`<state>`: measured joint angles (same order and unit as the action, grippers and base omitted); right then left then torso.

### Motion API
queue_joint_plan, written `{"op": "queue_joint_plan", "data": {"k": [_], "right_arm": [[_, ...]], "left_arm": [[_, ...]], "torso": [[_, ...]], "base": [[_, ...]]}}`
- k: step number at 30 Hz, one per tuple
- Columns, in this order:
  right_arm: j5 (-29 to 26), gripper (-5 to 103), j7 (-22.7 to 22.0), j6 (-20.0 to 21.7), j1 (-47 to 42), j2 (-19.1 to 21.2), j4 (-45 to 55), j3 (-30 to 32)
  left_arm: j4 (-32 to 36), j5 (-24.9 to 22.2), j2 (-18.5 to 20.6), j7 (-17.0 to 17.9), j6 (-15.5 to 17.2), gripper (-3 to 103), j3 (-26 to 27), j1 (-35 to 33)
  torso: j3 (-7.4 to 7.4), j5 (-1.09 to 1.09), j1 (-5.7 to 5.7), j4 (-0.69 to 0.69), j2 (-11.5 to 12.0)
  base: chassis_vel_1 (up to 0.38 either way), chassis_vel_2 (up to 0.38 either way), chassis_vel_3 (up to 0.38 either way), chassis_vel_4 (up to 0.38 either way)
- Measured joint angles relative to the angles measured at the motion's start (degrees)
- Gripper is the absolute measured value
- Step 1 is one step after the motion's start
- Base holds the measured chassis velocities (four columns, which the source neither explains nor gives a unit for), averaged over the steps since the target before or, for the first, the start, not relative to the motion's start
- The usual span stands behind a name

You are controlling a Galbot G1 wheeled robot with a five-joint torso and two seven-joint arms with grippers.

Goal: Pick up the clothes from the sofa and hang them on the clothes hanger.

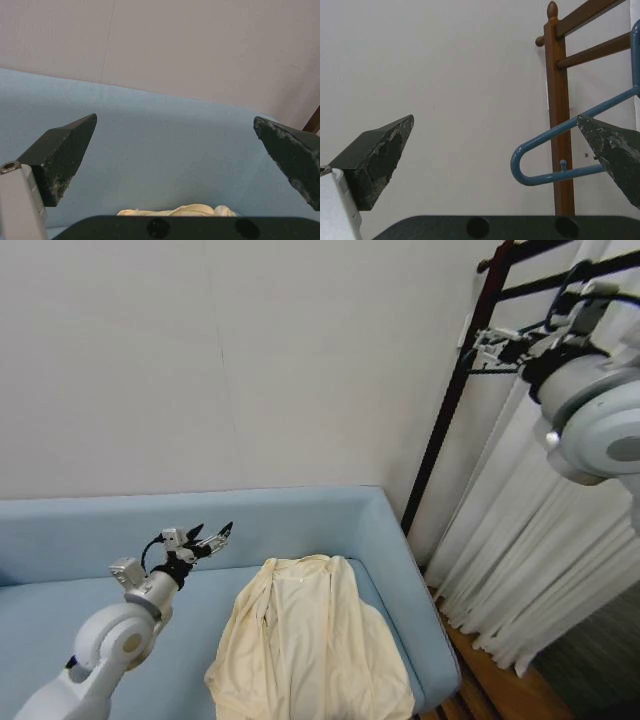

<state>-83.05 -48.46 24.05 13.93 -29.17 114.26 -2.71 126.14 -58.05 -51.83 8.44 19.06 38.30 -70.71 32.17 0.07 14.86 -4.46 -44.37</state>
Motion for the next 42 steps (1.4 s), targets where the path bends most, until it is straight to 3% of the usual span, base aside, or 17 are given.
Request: {"op": "queue_joint_plan", "data": {"k": [5,10,18,21,28,42], "right_arm": [[-4.11,100,-5.91,5.49,9.45,-5.78,-9.59,-7.14],[-7.42,100,-9.37,7.71,14.99,-7.37,-14.48,-12.56],[-12.3,100,-15.52,8.6,26.42,-11.3,-25.39,-22.24],[-16.93,100,-19.7,8.5,32.1,-12.81,-29.76,-28.75],[-23.43,100,-24.34,8.15,39.92,-13.0,-34.27,-40.04],[-30.06,100,-30.12,5.58,44.24,-23.47,-47.68,-43.65]], "left_arm": [[-0.01,0.68,-0.13,0.49,0.02,100,0.4,-1.04],[-0.85,0.98,-0.27,0.39,-0.08,100,0.39,-1.44],[-1.52,2.03,-0.91,-1.11,-0.66,100,0.02,-1.94],[-2.06,2.4,-1.34,-1.79,-0.92,100,-0.32,-1.74],[-3.45,2.72,-2.26,-3.35,-1.17,100,-0.93,-0.66],[-6.44,4.33,-4.82,-5.92,-3.07,100,-0.9,-0.31]], "torso": [[0.0,0.0,0.0,0.02,0.0],[0.01,0.01,0.01,-0.01,0.0],[0.0,0.0,0.0,0.0,0.0],[0.0,-0.01,0.0,0.0,0.0],[0.0,0.01,-0.01,-0.02,0.0],[0.0,-0.02,-0.01,0.04,0.0]], "base": [[0.0,0.0,0.0,0.0],[0.0,0.0,0.0,0.0],[0.0,0.0,0.0,0.0],[0.0,0.0,0.0,0.0],[0.0,0.0,0.0,0.0],[0.0,0.0,0.0,0.0]]}}
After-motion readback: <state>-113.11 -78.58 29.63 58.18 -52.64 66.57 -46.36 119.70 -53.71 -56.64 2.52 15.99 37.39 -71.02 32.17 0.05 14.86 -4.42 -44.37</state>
